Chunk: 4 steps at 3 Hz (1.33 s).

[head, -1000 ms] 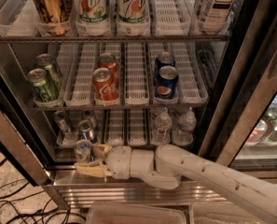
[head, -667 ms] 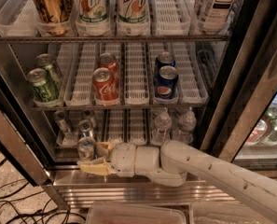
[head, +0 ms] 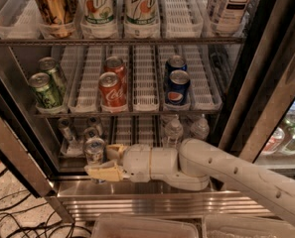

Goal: Pick redbull can from bottom shelf of fridge

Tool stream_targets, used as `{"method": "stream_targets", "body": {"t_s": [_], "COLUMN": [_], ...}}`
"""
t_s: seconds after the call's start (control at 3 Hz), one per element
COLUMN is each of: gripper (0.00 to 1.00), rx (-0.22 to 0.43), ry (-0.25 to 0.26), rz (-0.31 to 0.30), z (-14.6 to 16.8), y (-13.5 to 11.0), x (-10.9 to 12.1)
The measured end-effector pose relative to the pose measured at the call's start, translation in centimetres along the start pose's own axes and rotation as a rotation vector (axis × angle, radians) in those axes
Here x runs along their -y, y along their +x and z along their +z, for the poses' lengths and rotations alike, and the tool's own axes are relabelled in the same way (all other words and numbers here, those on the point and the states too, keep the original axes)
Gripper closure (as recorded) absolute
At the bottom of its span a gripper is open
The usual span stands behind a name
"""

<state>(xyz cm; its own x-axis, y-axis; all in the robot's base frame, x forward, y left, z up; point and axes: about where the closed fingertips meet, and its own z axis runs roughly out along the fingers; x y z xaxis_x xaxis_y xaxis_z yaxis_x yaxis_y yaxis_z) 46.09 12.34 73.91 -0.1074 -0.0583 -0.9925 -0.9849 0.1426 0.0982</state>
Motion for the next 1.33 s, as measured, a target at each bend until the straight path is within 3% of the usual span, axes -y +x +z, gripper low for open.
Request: {"method": "stream_targets", "body": {"t_s": [1.0, 1.33], "gripper": [1.00, 1.00], "rx": [-0.053, -0.082], "ry": [0.008, 0.033], "rz": [-0.005, -0.032], "z": [-2.0, -3.4], "y": [-7.1, -11.4], "x": [-1.2, -2.7]}}
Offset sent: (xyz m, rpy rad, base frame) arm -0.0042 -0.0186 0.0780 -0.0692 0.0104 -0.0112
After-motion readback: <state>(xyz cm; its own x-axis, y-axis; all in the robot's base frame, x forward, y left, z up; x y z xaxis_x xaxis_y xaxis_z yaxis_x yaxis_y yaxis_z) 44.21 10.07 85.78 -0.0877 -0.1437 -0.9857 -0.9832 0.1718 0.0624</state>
